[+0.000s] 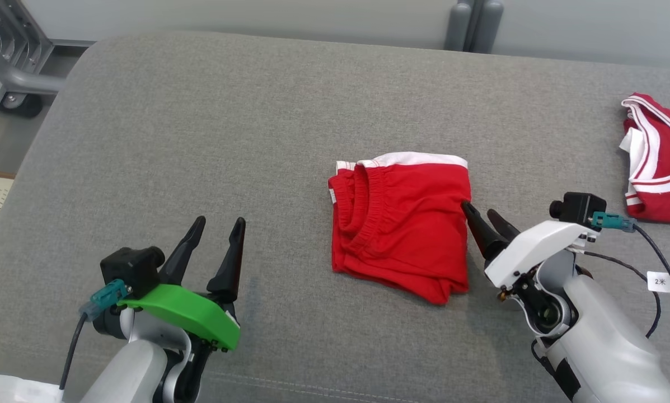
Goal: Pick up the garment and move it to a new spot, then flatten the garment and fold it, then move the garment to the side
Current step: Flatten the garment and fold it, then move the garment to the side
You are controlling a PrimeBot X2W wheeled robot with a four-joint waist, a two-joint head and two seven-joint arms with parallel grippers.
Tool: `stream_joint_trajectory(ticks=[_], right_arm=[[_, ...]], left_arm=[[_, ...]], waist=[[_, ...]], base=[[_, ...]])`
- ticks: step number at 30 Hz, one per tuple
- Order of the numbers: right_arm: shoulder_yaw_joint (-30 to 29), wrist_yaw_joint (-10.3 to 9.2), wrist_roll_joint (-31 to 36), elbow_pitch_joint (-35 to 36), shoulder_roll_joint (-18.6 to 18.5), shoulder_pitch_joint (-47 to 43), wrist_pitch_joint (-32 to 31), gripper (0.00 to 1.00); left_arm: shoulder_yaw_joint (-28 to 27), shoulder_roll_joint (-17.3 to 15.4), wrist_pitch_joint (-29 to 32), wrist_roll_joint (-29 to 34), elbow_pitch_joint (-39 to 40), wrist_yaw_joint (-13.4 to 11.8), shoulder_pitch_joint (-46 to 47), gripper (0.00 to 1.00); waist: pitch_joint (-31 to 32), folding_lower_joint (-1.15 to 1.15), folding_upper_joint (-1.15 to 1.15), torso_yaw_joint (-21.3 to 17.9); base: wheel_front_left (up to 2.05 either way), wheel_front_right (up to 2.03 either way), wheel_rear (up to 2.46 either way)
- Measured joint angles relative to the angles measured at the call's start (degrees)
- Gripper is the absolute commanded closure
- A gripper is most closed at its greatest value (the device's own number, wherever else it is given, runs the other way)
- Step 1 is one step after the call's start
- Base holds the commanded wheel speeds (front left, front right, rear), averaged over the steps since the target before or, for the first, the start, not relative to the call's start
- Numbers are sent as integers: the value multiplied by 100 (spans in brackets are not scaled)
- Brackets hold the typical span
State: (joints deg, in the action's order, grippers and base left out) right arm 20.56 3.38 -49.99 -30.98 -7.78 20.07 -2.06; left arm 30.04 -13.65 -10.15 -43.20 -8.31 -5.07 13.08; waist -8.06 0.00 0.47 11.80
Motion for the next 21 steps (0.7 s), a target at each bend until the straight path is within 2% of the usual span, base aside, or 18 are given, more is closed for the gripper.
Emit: stream_joint_trajectory(ticks=[7,18,19,20,21], right_arm=[[-30,-201,-45,-436,69,12,-53,0],[41,-37,-245,-713,248,176,-120,0],[45,-36,-245,-731,248,192,-120,50],[45,-34,-245,-746,250,202,-119,72],[45,-12,-245,-757,250,210,-116,100]], left_arm=[[3,0,2,21,11,0,4,0],[-38,-21,2,21,31,-16,3,0],[-43,-22,2,21,34,-18,3,0],[-47,-23,2,21,38,-20,3,0],[-52,-24,2,21,45,-22,3,0]], waist=[[-102,0,0,234],[-165,0,0,403],[-166,0,0,402],[-167,0,0,401],[-167,0,0,398]], base=[[0,0,0],[0,0,0],[0,0,0],[0,0,0],[0,0,0]])
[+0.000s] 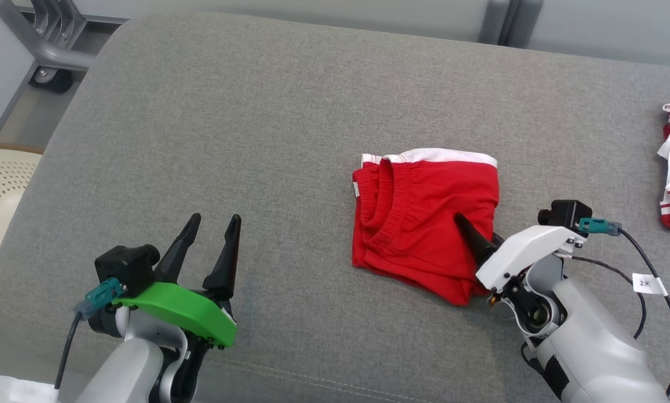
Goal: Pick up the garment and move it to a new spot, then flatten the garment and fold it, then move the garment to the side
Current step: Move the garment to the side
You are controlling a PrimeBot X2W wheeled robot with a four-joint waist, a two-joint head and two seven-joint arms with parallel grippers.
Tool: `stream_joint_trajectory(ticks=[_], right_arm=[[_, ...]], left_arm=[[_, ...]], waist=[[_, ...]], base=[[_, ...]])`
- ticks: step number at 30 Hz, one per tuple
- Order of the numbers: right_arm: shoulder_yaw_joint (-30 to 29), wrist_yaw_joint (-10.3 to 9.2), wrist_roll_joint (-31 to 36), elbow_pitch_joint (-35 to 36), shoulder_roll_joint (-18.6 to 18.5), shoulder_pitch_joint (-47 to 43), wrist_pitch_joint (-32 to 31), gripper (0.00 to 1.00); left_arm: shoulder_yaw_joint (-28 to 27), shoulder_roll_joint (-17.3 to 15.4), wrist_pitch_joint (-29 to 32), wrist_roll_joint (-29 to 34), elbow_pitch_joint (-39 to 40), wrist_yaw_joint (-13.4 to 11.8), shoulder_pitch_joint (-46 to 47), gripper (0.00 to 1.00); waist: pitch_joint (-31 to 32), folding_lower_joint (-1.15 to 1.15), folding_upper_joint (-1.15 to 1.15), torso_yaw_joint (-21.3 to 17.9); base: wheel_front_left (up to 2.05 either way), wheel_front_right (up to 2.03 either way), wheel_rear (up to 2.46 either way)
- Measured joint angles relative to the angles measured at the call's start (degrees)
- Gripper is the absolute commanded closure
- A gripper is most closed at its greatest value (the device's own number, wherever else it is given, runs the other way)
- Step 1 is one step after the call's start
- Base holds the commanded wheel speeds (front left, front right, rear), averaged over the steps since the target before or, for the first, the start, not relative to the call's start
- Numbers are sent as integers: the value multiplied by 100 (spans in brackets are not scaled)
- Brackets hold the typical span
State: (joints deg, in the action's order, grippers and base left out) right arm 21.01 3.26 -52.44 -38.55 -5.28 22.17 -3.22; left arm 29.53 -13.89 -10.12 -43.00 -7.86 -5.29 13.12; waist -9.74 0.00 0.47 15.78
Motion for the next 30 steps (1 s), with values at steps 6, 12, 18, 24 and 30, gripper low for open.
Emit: stream_joint_trajectory(ticks=[6,12,18,24,30], right_arm=[[44,102,13,-71,1,125,107,100],[78,191,126,-32,-85,315,271,100],[185,263,372,124,-536,530,268,100],[208,280,471,269,-956,816,114,100],[178,327,471,354,-1473,1089,-160,100]], left_arm=[[-90,-29,-1,-1,4,-26,-7,0],[-127,-43,-2,-1,38,-26,-24,0],[-142,-93,-1,-2,97,-27,-118,0],[-138,-118,0,-2,165,-27,-147,0],[-111,-131,108,-2,327,-27,-146,0]], waist=[[24,0,0,-86],[61,0,0,-250],[82,0,0,-482],[66,0,0,-768],[-52,0,0,-1020]], base=[[0,0,0],[0,0,0],[0,0,0],[0,0,0],[0,0,0]])
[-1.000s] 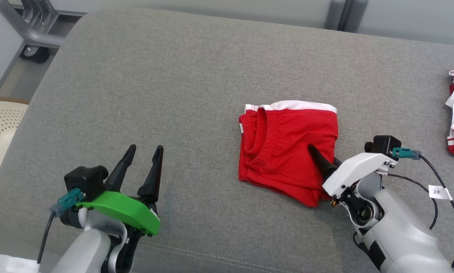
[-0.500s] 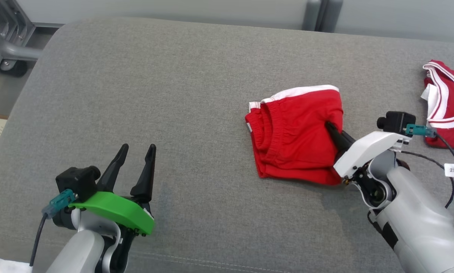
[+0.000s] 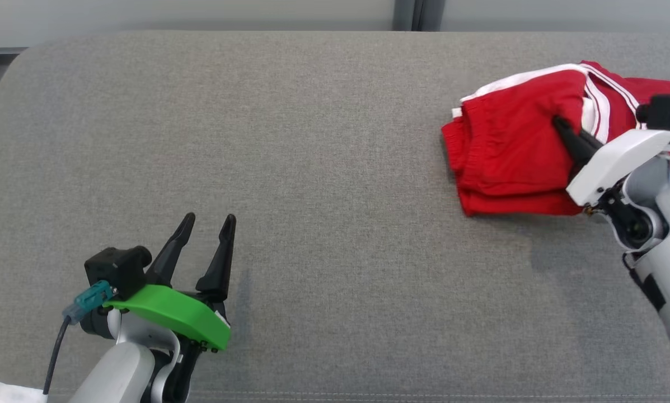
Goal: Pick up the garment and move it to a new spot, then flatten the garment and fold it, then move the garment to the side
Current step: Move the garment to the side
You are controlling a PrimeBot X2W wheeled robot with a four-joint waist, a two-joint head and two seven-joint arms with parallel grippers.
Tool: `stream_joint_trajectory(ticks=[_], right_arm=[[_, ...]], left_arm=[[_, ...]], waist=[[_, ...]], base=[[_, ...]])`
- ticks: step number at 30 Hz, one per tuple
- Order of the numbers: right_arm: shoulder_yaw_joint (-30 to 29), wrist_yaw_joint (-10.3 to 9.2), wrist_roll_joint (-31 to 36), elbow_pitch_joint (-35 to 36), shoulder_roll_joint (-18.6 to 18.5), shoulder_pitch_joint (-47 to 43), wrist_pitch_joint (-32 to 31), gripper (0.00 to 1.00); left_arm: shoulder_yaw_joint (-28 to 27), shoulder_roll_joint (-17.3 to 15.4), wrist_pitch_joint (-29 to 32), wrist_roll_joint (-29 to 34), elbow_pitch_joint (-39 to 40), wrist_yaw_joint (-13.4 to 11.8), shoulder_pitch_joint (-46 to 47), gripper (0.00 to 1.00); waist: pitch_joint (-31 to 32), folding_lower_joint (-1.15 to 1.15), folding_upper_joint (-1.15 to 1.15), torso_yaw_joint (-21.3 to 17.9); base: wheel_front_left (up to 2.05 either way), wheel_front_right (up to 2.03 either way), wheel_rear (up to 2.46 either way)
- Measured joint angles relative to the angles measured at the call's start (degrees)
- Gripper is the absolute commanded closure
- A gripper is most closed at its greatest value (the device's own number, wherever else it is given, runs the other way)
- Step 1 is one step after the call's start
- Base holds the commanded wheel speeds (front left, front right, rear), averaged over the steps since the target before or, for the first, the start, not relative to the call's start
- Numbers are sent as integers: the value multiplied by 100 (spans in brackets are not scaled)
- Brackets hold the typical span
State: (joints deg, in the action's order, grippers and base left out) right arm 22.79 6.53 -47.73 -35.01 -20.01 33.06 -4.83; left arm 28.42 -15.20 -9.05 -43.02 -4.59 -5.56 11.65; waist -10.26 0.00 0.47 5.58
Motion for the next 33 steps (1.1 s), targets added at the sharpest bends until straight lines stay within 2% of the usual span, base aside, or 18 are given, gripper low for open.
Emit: stream_joint_trajectory(ticks=[9,15,21,29,33], right_arm=[[-182,52,-38,268,-888,638,-432,100],[-237,53,-125,391,-1206,785,-582,100],[-336,53,-255,614,-1688,838,-633,100],[-376,53,-386,539,-2074,782,-638,100],[-366,54,-352,210,-2142,534,-597,100]], left_arm=[[5,-97,177,48,274,-9,21,0],[4,-121,199,85,361,-9,152,0],[-41,-176,246,86,399,-27,249,0],[-56,-194,301,103,504,-52,297,0],[-54,-193,303,115,505,-52,462,0]], waist=[[-487,0,0,-171],[-768,0,0,-208],[-1062,0,0,-223],[-1364,0,0,-264],[-1491,0,0,-263]], base=[[0,0,0],[0,0,0],[0,0,0],[0,0,0],[0,0,0]])
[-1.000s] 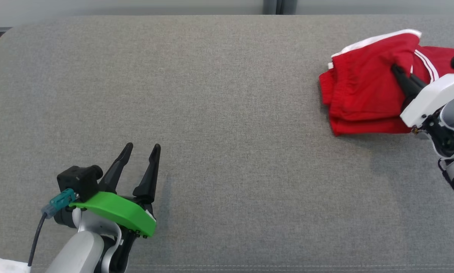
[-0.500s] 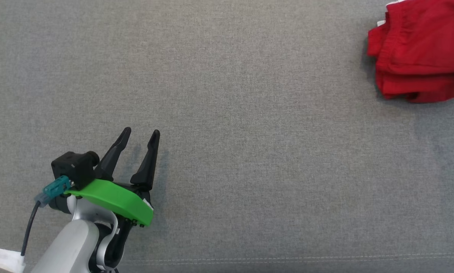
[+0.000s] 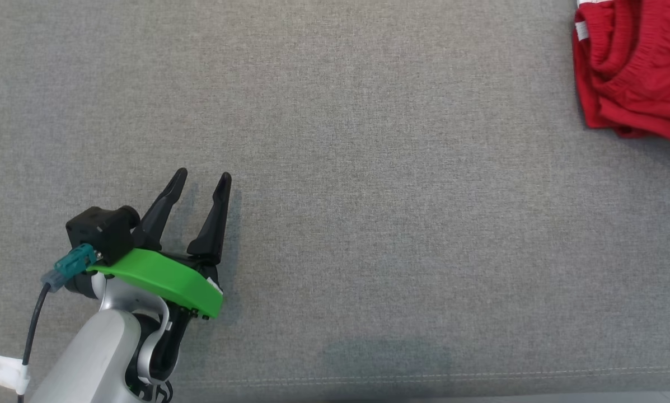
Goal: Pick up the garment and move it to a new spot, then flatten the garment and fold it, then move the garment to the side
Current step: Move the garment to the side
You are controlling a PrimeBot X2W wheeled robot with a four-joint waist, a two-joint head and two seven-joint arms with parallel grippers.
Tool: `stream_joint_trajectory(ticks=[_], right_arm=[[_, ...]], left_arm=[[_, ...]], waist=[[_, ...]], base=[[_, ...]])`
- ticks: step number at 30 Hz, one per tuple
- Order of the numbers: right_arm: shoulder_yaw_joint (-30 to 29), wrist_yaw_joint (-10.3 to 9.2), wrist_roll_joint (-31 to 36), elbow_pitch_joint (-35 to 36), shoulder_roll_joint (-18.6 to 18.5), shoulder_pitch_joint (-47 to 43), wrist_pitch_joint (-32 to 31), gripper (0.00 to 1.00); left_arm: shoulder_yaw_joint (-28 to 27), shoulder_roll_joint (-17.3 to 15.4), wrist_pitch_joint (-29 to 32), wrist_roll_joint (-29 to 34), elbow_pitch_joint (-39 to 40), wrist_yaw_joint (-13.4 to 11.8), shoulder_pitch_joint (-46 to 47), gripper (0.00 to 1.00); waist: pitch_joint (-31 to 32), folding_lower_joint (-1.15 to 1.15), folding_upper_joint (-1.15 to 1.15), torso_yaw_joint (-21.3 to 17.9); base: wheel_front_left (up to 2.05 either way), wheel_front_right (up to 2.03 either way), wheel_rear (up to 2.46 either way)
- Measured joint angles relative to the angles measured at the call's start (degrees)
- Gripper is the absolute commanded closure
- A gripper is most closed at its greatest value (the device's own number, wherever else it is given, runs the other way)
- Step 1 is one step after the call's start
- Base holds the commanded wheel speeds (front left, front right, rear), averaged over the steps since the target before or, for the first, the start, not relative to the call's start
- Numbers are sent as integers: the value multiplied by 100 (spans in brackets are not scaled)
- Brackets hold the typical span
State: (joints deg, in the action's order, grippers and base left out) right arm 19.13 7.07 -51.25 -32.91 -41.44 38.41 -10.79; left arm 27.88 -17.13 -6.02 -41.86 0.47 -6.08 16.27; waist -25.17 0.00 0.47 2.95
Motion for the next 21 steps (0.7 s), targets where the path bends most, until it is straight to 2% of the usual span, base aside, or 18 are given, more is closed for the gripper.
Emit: stream_joint_trajectory(ticks=[1,2,3,4,13,21], right_arm=[[-10,0,29,-99,-4,-41,44,100],[-27,0,36,-189,-4,-68,78,87],[-35,-3,62,-270,-3,-91,124,60],[-48,-24,124,-344,3,-116,190,0],[-45,-553,554,-698,203,-172,758,0],[-46,-565,689,-357,497,-247,1647,0]], left_arm=[[-4,0,0,1,-5,0,17,0],[-3,0,-1,1,-8,0,23,0],[-2,1,-1,1,-24,0,23,0],[-4,1,-2,1,-55,0,23,0],[-14,16,-48,1,-211,0,23,0],[-163,36,-282,-20,-375,5,21,0]], waist=[[-20,0,0,4],[-33,0,0,9],[-38,0,0,16],[-31,0,0,20],[169,0,0,-13],[508,0,0,-100]], base=[[0,0,0],[0,0,0],[0,0,0],[0,0,0],[0,0,0],[0,0,0]])
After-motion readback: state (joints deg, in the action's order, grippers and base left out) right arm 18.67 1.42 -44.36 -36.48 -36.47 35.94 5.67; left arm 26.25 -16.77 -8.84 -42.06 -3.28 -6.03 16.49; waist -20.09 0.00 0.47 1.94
